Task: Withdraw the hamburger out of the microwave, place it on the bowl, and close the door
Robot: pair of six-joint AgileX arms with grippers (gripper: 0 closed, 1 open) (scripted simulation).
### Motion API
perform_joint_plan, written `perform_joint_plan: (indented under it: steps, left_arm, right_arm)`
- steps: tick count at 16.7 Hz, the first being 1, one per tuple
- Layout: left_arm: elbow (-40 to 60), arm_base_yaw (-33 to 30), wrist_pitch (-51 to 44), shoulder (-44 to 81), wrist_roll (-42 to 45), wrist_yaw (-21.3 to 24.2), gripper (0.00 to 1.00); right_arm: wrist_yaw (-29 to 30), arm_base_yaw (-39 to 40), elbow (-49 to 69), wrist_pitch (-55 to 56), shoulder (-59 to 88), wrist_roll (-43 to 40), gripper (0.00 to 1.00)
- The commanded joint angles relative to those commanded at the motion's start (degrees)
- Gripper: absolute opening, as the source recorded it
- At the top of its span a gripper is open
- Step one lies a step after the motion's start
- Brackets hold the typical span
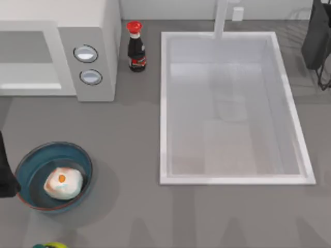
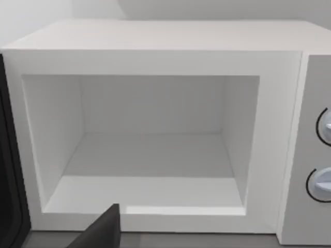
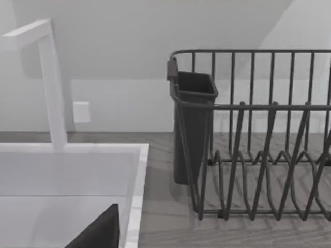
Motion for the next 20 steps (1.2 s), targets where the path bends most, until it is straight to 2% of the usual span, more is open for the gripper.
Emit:
perform_joint_plan:
  steps: [3,16,20]
  left_arm:
    - [0.00,0.00,0.00,0.00,0.00,0.00,1.00]
    - [0.00,0.00,0.00,0.00,0.00,0.00,0.02]
    - [0.00,0.00,0.00,0.00,0.00,0.00,0.00]
  right_arm:
    - [0.00,0.00,0.00,0.00,0.00,0.00,1.00]
    - [0.00,0.00,0.00,0.00,0.00,0.00,1.00]
    - [0.00,0.00,0.00,0.00,0.00,0.00,1.00]
